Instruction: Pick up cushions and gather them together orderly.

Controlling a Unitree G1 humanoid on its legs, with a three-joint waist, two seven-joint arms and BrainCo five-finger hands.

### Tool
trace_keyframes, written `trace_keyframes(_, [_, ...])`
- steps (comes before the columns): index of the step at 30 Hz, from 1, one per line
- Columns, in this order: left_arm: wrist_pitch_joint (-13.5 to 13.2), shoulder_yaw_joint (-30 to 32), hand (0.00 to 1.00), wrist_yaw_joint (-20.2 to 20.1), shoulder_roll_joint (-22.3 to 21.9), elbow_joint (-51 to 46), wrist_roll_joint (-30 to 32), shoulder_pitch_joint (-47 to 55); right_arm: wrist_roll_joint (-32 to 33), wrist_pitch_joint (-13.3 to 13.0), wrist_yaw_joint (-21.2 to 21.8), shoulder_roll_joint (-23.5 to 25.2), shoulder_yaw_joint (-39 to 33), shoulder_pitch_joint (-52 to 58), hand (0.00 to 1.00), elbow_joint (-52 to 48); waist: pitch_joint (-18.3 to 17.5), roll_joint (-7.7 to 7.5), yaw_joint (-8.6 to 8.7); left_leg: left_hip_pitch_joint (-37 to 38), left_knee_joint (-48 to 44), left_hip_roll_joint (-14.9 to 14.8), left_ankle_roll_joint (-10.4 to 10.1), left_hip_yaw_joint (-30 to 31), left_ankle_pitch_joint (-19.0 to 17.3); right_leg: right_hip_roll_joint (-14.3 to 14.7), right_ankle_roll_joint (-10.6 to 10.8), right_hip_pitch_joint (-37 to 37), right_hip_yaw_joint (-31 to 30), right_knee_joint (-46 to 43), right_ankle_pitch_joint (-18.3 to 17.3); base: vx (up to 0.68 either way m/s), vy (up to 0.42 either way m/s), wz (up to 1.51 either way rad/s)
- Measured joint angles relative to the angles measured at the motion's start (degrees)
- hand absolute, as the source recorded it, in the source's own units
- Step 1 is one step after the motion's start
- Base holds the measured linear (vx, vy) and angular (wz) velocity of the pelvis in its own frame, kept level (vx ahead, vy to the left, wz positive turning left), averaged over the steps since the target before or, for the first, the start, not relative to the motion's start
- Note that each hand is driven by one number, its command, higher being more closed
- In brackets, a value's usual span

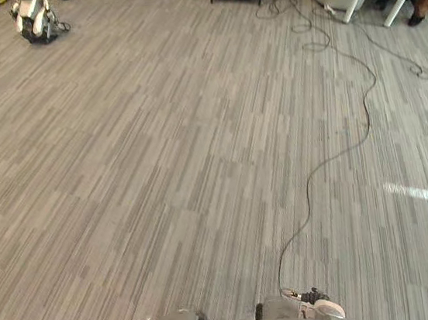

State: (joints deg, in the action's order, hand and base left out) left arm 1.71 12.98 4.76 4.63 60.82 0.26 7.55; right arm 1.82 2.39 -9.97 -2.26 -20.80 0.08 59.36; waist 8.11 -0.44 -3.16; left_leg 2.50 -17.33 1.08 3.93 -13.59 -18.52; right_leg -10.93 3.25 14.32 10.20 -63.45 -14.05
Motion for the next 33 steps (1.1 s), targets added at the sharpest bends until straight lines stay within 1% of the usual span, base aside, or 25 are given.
trace_keyframes(2, [-0.2,-1.5,0.00,0.0,0.0,-0.1,-0.1,-1.7,0.0,-0.3,0.0,-0.3,0.2,-1.1,0.00,-0.2,0.7,0.87,0.84,6.7,4.4,-1.4,-0.2,-0.2,0.1,0.5,-3.2,3.1,7.4,3.6,-4.3,0.56,0.006,-0.04])
trace_keyframes(4, [-0.3,-2.0,0.00,0.0,-0.3,-0.1,-0.1,-3.1,0.0,-0.7,0.1,-0.6,0.1,-1.8,0.00,-1.1,1.2,1.44,1.45,9.4,5.8,-2.9,-0.2,-0.4,0.1,1.9,-3.8,7.2,10.2,10.4,-5.0,0.56,-0.054,-0.01])
trace_keyframes(5, [-0.5,-2.5,0.00,0.0,-0.4,-0.1,-0.1,-4.2,0.0,-1.0,0.0,-0.8,0.1,-2.1,0.00,-2.4,2.0,1.67,2.22,12.5,6.9,-4.3,-0.2,-0.1,0.1,4.5,-4.0,11.2,10.7,23.1,-2.3,0.53,-0.096,0.08])
trace_keyframes(6, [-0.5,-2.6,0.00,0.0,-0.4,0.0,-0.1,-4.4,0.0,-0.9,0.0,-0.9,0.1,-2.3,0.00,-2.4,2.1,1.59,2.44,13.3,7.0,-4.6,-0.2,0.3,0.1,5.4,-4.0,11.8,10.3,27.8,0.0,0.81,-0.199,0.20])
trace_keyframes(7, [-0.6,-3.0,0.00,0.1,-0.2,0.0,-0.1,-4.4,-0.1,-0.7,0.0,-1.0,0.4,-1.7,0.00,-2.2,2.4,0.92,2.89,15.6,7.4,-4.5,-0.7,1.7,0.3,7.3,-3.4,10.9,8.0,42.7,8.3,0.64,-0.182,0.26])
trace_keyframes(8, [-0.6,-3.0,0.00,0.1,0.1,0.0,-0.1,-4.4,-0.1,-0.6,0.0,-1.0,0.5,-1.0,0.00,-2.2,2.9,0.37,3.21,17.0,7.6,-4.0,-2.2,2.7,0.4,7.4,-4.5,9.5,6.9,49.1,16.5,0.67,-0.189,0.38])
trace_keyframes(9, [-0.8,-2.8,0.00,0.2,-0.1,0.6,0.0,-4.9,-0.1,-0.5,0.1,-1.3,0.1,-0.8,0.00,-2.0,3.0,0.85,3.64,18.3,7.2,-4.8,-4.0,4.3,0.3,8.1,-8.9,8.0,6.4,49.6,24.3,0.49,-0.132,0.20])
trace_keyframes(10, [-1.1,-3.0,0.00,0.0,-1.1,0.8,0.0,-5.7,-0.7,0.1,0.0,-2.5,0.0,-2.2,0.00,-1.9,4.1,2.25,3.57,17.3,6.3,-5.6,-5.3,5.9,0.4,8.5,-8.5,8.3,6.1,47.5,21.9,0.43,-0.131,0.11])
trace_keyframes(12, [-1.9,-2.9,0.00,-0.1,-2.1,0.5,0.1,-6.5,-2.0,0.2,0.0,-2.9,-0.2,-2.9,0.00,-0.8,5.2,2.54,3.83,15.9,8.4,-4.9,-5.6,9.2,0.7,7.7,-8.5,8.3,6.2,43.9,18.1,0.43,-0.202,-0.01])
trace_keyframes(13, [-1.9,-2.8,0.00,-0.2,-2.4,0.5,0.2,-6.5,-2.0,0.1,0.0,-3.0,-0.8,-2.7,0.00,-0.1,5.2,3.11,4.15,14.4,6.9,-6.1,-6.2,9.5,3.7,8.0,-8.2,7.4,6.6,40.9,14.6,0.42,-0.205,-0.03])
trace_keyframes(14, [-1.9,-2.9,0.00,-0.1,-2.5,0.5,0.2,-6.5,-2.0,0.1,0.0,-3.0,-0.7,-2.3,0.00,-0.1,4.9,3.23,3.97,14.5,5.6,-6.6,-6.5,9.4,4.1,8.2,-7.9,7.1,6.5,39.7,13.2,0.43,-0.159,0.16])
trace_keyframes(15, [-1.8,-3.0,0.00,-0.2,-3.0,0.6,0.7,-6.4,-2.1,0.2,0.0,-3.0,-0.8,-1.7,0.00,-0.2,4.8,4.00,4.59,13.9,1.0,-7.8,-7.7,10.6,4.9,8.7,-7.3,4.8,7.6,39.7,10.3,0.29,-0.068,0.23])
trace_keyframes(17, [-1.8,-3.0,0.00,-0.2,-3.8,0.5,1.0,-6.5,-2.1,0.2,-0.1,-3.1,-1.8,-1.1,0.00,-0.1,4.6,4.77,4.64,11.3,-6.4,-8.9,-9.9,11.0,6.4,9.7,-7.1,2.3,8.3,41.1,9.0,0.31,-0.068,0.29])
trace_keyframes(18, [-1.9,-2.4,0.00,-0.3,-4.2,-0.2,1.0,-6.8,-2.1,0.2,-0.1,-3.2,-2.1,-0.5,0.00,-0.5,4.5,4.91,4.25,7.0,-16.0,-9.7,-11.1,11.2,10.9,10.2,-7.0,-0.1,8.8,42.6,8.2,0.43,-0.072,0.11])
trace_keyframes(19, [-1.8,-1.9,0.00,-0.2,-4.2,-0.7,1.1,-6.7,-2.0,0.1,-0.2,-3.3,-1.3,-0.1,0.00,-0.6,4.4,5.18,3.87,2.0,-27.1,-11.3,-12.6,10.9,18.0,10.9,-7.4,-3.8,8.5,45.7,7.7,0.45,-0.056,0.02])
trace_keyframes(20, [-1.8,-1.8,0.00,-0.2,-4.2,-0.9,1.1,-6.7,-2.0,0.1,-0.4,-3.3,-0.9,0.2,0.00,-1.0,4.3,5.37,3.88,-0.2,-31.8,-12.6,-12.1,9.5,17.0,11.5,-7.9,-5.5,8.2,47.1,7.3,0.40,-0.028,-0.07])
trace_keyframes(21, [-1.8,-1.6,0.00,-0.2,-4.2,-1.7,1.1,-6.7,-2.0,0.2,-0.5,-3.2,-0.1,0.8,0.00,-2.3,4.4,5.46,3.62,-4.3,-38.7,-14.8,-10.0,5.9,12.7,12.2,-8.0,-9.0,7.6,49.4,6.8,0.40,-0.013,-0.06])
trace_keyframes(23, [-1.8,-1.5,0.00,-0.2,-4.3,-3.0,1.0,-6.7,-1.9,0.1,-0.5,-3.0,-0.1,0.8,0.00,-2.1,4.4,5.16,2.62,-8.4,-40.4,-15.5,-8.3,2.4,7.7,12.0,-7.8,-13.7,6.5,52.1,6.3,0.42,0.010,-0.24])
trace_keyframes(24, [-1.9,-1.8,0.00,-0.2,-4.5,-4.0,0.7,-6.6,-1.7,0.3,-0.6,-2.9,-0.1,1.0,0.00,-1.6,4.6,4.58,1.34,-11.4,-37.5,-15.3,-7.0,-0.6,4.9,11.4,-7.3,-16.7,5.9,53.8,6.2,0.36,0.060,-0.37])
trace_keyframes(27, [-2.3,-1.9,0.00,-0.1,-4.6,-4.6,-0.7,-6.6,-1.1,0.2,-0.6,-2.4,-0.1,-0.3,0.00,-0.5,4.5,4.52,0.86,-15.6,-20.7,-11.4,-6.8,-2.3,3.6,8.7,-4.3,-21.2,4.5,56.2,5.5,0.40,0.158,-0.30])
trace_keyframes(28, [-2.4,-2.0,0.00,0.0,-4.8,-4.6,-1.5,-6.5,-1.1,0.3,-0.6,-2.4,0.0,-1.0,0.00,0.1,4.4,4.76,0.67,-16.4,-2.7,-8.1,-7.4,-1.8,8.3,6.7,-2.4,-24.1,3.7,57.4,3.7,0.41,0.244,-0.22])
trace_keyframes(29, [-2.5,-1.9,0.00,0.0,-4.8,-4.6,-1.7,-6.5,-1.1,0.3,-0.6,-2.3,0.1,-0.9,0.00,0.1,4.4,4.80,0.51,-16.6,2.3,-7.5,-7.4,-1.8,10.7,6.2,-1.7,-25.2,3.4,58.0,3.3,0.54,0.336,-0.30])
trace_keyframes(31, [-2.9,-2.0,0.00,0.0,-4.7,-5.1,-2.4,-6.3,-1.1,0.3,-0.7,-1.9,0.8,-0.1,0.00,0.2,3.8,4.60,-1.17,-17.0,5.8,-6.5,-7.1,-2.0,21.2,5.0,-0.2,-28.3,1.0,60.2,1.5,0.44,0.290,-0.40])
trace_keyframes(32, [-2.9,-2.0,0.00,0.0,-4.5,-5.1,-2.4,-6.3,-1.1,0.3,-0.7,-1.8,1.2,-0.2,0.00,0.4,3.1,4.47,-1.30,-17.3,4.6,-5.9,-5.0,-2.0,21.5,4.3,-0.7,-28.4,0.5,60.4,1.2,0.52,0.286,-0.34])
trace_keyframes(33, [-3.1,-1.8,0.00,0.0,-4.1,-5.1,-2.4,-6.5,-1.1,0.3,-0.6,-1.4,1.7,-0.8,0.00,1.2,2.9,3.54,-1.20,-18.6,1.5,-5.3,-2.7,-2.2,18.8,3.5,-1.5,-28.4,-0.8,60.5,2.5,0.43,0.222,-0.14])
